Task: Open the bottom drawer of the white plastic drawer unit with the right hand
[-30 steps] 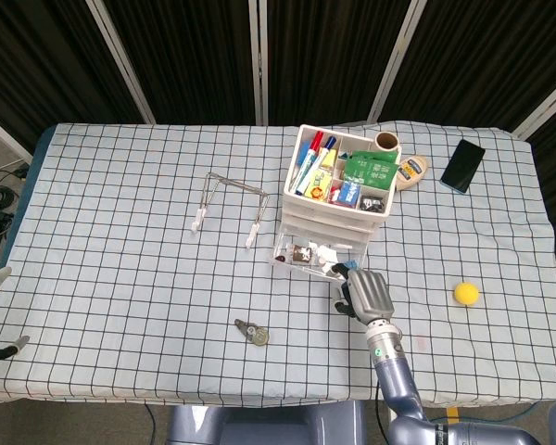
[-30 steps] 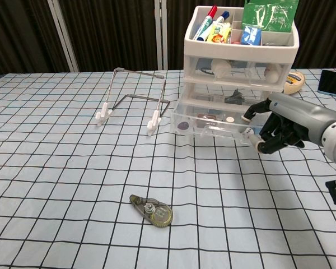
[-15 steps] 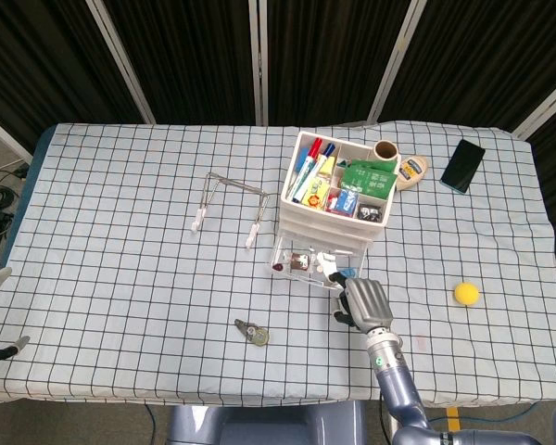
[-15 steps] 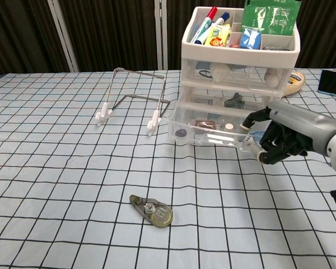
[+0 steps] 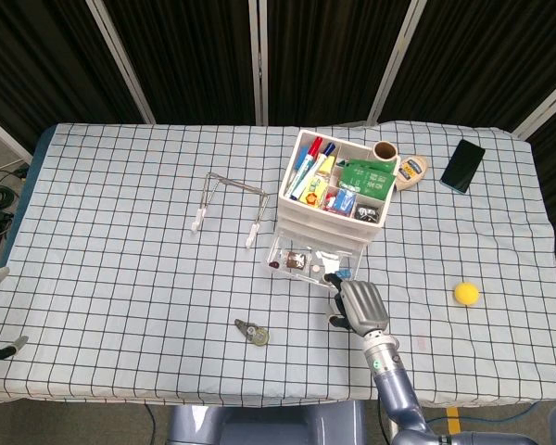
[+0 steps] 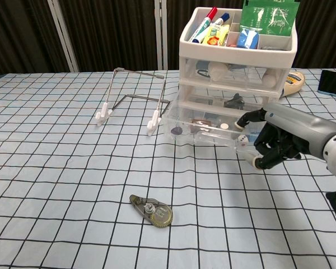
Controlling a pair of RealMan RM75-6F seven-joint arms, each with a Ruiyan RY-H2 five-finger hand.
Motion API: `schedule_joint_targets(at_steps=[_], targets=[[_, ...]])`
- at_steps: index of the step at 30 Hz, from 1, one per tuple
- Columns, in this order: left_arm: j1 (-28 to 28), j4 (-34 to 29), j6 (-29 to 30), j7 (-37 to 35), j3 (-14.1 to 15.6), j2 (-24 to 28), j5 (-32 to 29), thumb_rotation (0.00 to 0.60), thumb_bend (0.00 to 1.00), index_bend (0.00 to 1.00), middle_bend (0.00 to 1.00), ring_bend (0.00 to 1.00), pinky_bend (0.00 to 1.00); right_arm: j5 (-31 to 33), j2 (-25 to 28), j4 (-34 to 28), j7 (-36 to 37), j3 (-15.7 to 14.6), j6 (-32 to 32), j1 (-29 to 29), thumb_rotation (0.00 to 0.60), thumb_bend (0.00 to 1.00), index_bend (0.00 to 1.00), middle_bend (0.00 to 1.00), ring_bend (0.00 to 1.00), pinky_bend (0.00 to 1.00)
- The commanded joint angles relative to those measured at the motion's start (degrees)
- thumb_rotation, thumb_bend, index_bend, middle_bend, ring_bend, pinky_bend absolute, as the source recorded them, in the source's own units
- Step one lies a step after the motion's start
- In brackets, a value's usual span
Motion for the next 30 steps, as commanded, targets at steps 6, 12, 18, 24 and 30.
schedule_joint_targets(at_steps=[6, 12, 18, 24, 30], targets=[[0.06, -0.07, 0.11, 0.07, -0.01, 0.0, 0.05, 0.6, 0.1, 0.0, 0.0, 0.0, 0.0, -1.32, 1.07, -1.74, 0.4, 0.35, 0.63, -0.27, 0.6, 0.31, 0.19, 0.9, 0.94, 0.8], [0.11, -0.05, 0.26, 0.06, -0.02, -0.04, 0.17, 0.6, 0.1, 0.0, 0.0, 0.0, 0.0, -4.33, 2.53, -6.24, -1.45, -0.27, 2.49, -0.54, 0.6, 0.3, 0.19, 0.9, 0.94, 0.8], [0.23, -0.01, 0.49, -0.18, -0.11, 0.0, 0.09, 0.6, 0.1, 0.0, 0.0, 0.0, 0.0, -4.87, 3.43, -9.31, -3.95, 0.01, 4.06, -0.53, 0.6, 0.29, 0.19, 0.9, 0.94, 0.8], [0.16, -0.01, 0.35, -0.04, -0.11, -0.04, 0.11, 0.6, 0.1, 0.0, 0.0, 0.0, 0.0, -4.97, 4.16, -10.62, -5.01, 0.42, 4.54, -0.37, 0.6, 0.26, 0.2, 0.9, 0.94, 0.8], [0.17, 0.06, 0.37, 0.08, -0.21, -0.12, -0.1, 0.6, 0.1, 0.0, 0.0, 0.0, 0.0, -4.21, 4.92, -10.38, -8.66, 2.55, 3.95, 1.81, 0.6, 0.18, 0.27, 0.97, 0.99, 0.81]])
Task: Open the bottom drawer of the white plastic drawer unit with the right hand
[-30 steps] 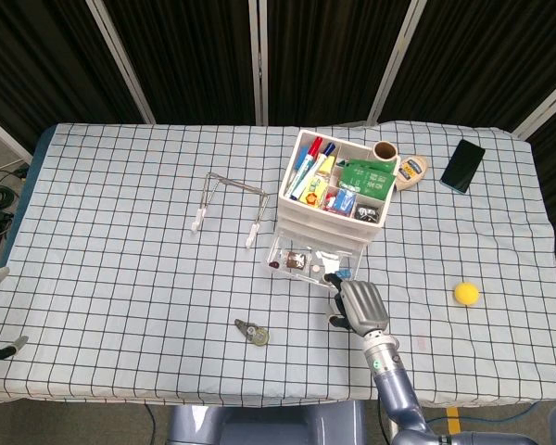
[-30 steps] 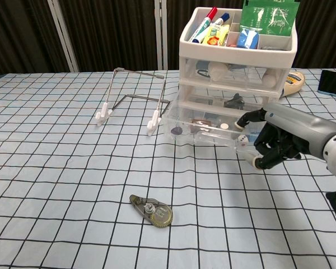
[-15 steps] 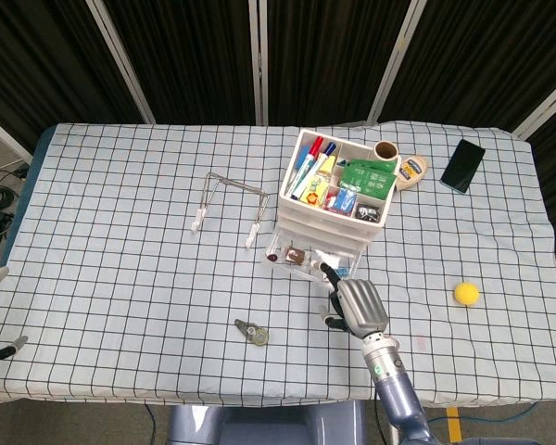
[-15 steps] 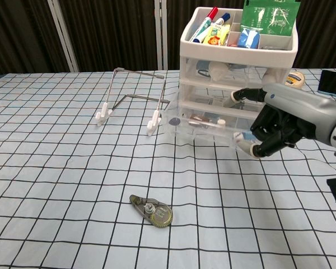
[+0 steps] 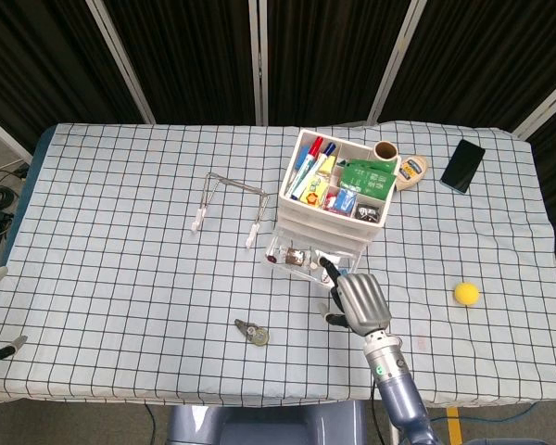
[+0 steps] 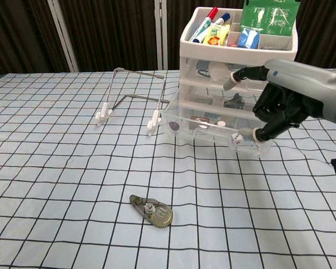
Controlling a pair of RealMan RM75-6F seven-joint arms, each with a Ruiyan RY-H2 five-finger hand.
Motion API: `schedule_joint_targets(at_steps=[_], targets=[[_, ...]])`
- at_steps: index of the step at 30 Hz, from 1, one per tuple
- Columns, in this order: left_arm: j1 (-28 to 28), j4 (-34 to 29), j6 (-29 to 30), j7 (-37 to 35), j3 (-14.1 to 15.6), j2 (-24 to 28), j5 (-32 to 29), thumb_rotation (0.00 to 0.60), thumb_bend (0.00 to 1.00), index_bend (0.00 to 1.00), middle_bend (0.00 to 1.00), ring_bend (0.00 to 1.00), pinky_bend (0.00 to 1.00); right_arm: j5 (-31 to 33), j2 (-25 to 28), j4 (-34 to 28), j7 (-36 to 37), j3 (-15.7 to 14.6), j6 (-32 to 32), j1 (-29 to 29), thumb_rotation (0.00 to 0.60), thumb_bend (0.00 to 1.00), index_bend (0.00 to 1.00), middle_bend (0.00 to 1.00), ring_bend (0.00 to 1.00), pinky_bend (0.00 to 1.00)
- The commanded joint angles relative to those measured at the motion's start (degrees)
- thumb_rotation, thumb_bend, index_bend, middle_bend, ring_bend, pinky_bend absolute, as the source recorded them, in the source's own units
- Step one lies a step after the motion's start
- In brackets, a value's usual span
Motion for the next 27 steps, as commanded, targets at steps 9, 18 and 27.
schedule_joint_targets(at_steps=[9, 18, 27], targets=[[0.32, 0.31, 1.56, 0.07, -0.67, -0.55, 0.16, 0.6, 0.1, 0.0, 0.0, 0.0, 0.0, 5.76, 4.23, 3.6, -5.69, 5.21, -7.15, 7.15, 0.6, 0.1, 0.34, 1.0, 1.0, 0.86], [0.51, 0.46, 2.14, 0.34, -1.0, -0.93, -0.06, 0.6, 0.1, 0.0, 0.0, 0.0, 0.0, 1.99, 4.47, 11.44, -6.24, 4.07, -12.17, 11.99, 0.6, 0.06, 0.4, 1.0, 1.0, 0.9], [0.28, 0.56, 1.51, 0.71, -1.28, -1.1, -0.91, 0.6, 0.1, 0.0, 0.0, 0.0, 0.0, 0.36, 4.56, 17.95, -5.98, 2.69, -15.92, 14.95, 0.6, 0.06, 0.47, 1.0, 1.0, 0.9]])
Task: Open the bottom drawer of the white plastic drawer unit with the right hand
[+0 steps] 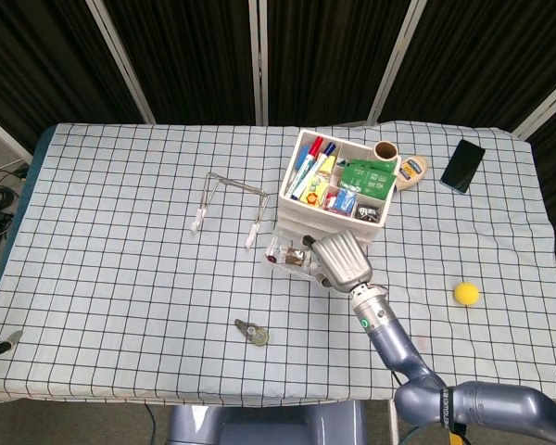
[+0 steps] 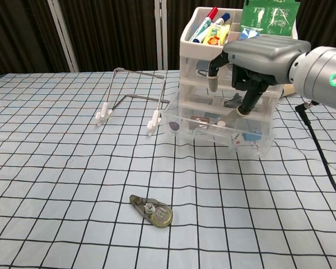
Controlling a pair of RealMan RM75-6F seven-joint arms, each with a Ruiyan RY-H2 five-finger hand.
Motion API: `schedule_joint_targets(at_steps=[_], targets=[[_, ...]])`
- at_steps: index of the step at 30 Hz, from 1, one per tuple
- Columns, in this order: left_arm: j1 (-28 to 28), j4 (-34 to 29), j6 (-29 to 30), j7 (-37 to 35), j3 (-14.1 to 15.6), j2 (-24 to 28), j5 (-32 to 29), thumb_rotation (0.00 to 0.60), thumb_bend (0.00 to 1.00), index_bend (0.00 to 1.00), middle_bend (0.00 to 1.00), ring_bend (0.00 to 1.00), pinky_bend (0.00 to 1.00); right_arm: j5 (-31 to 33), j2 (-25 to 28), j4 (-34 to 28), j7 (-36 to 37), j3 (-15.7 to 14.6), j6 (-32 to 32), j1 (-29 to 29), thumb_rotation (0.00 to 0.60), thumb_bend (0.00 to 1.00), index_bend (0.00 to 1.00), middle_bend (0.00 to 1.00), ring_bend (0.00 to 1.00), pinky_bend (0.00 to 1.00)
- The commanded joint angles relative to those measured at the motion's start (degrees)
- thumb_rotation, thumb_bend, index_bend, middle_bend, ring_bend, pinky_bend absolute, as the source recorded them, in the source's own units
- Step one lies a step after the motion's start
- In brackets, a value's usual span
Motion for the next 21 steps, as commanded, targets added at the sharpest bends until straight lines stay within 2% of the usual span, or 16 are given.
schedule_joint_targets(at_steps=[1, 7, 13, 21], targets=[[-0.1, -0.03, -0.21, 0.13, -0.13, -0.01, -0.32, 0.6, 0.1, 0.0, 0.0, 0.0, 0.0, -0.53, 0.72, 2.93, -0.45, -1.03, -2.93, 1.75, 0.6, 0.06, 0.48, 1.0, 1.0, 0.9], [-0.1, -0.22, -0.27, 0.47, -0.26, -0.06, -0.67, 0.6, 0.1, 0.0, 0.0, 0.0, 0.0, -2.71, 2.07, 5.6, 1.17, -2.09, -6.3, 3.53, 0.6, 0.05, 0.48, 1.0, 1.0, 0.9], [-0.2, -0.33, -0.6, 0.91, -0.26, -0.14, -0.94, 0.6, 0.1, 0.0, 0.0, 0.0, 0.0, -1.66, 4.05, 5.31, 0.14, -3.17, -9.4, 5.35, 0.6, 0.04, 0.45, 1.0, 1.0, 0.9], [-0.48, -0.33, -1.3, 1.39, -0.2, -0.27, -1.22, 0.6, 0.1, 0.0, 0.0, 0.0, 0.0, -1.57, 4.75, 6.43, 0.55, -4.19, -11.37, 7.04, 0.6, 0.01, 0.46, 1.0, 1.0, 0.9]])
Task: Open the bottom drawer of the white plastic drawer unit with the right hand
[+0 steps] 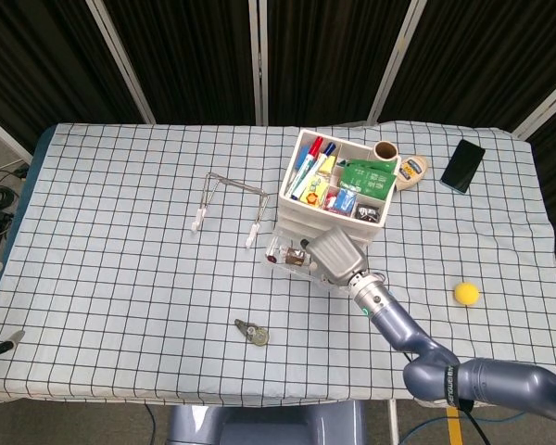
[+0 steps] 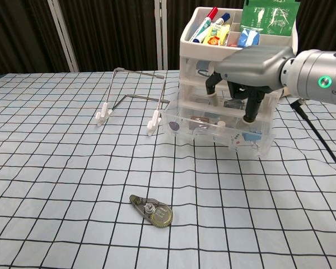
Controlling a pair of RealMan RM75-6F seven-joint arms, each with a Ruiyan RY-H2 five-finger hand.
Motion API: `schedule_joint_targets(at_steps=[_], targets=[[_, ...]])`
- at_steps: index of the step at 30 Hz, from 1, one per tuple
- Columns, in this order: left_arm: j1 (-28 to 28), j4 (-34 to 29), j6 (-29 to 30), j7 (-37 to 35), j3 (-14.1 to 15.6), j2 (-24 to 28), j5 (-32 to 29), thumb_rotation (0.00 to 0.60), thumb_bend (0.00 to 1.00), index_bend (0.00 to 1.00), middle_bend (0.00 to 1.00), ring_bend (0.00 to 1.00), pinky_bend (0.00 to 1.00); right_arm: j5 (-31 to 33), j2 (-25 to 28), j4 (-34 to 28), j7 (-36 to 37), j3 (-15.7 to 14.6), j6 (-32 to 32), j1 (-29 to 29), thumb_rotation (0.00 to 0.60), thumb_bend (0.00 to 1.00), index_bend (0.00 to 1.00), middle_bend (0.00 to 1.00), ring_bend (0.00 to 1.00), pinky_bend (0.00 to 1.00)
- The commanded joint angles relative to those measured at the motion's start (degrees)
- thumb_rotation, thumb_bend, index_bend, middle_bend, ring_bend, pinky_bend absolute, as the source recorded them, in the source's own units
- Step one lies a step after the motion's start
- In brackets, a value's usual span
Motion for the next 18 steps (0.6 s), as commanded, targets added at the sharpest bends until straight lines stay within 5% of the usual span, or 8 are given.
schedule_joint_targets(at_steps=[1, 18], targets=[[-0.05, -0.03, -0.12, 0.08, 0.0, -0.03, -0.08, 0.6, 0.1, 0.0, 0.0, 0.0, 0.0, -0.75, 0.01, 0.63, 0.73, -0.2, -0.49, 0.51, 0.6, 0.01, 0.46, 1.0, 1.0, 0.9], [-0.3, 0.08, -0.92, -0.35, -0.21, 0.15, -1.07, 0.6, 0.11, 0.0, 0.0, 0.0, 0.0, -3.49, -1.6, 4.84, 3.97, -2.42, -2.92, 2.71, 0.6, 0.01, 0.49, 1.0, 1.0, 0.9]])
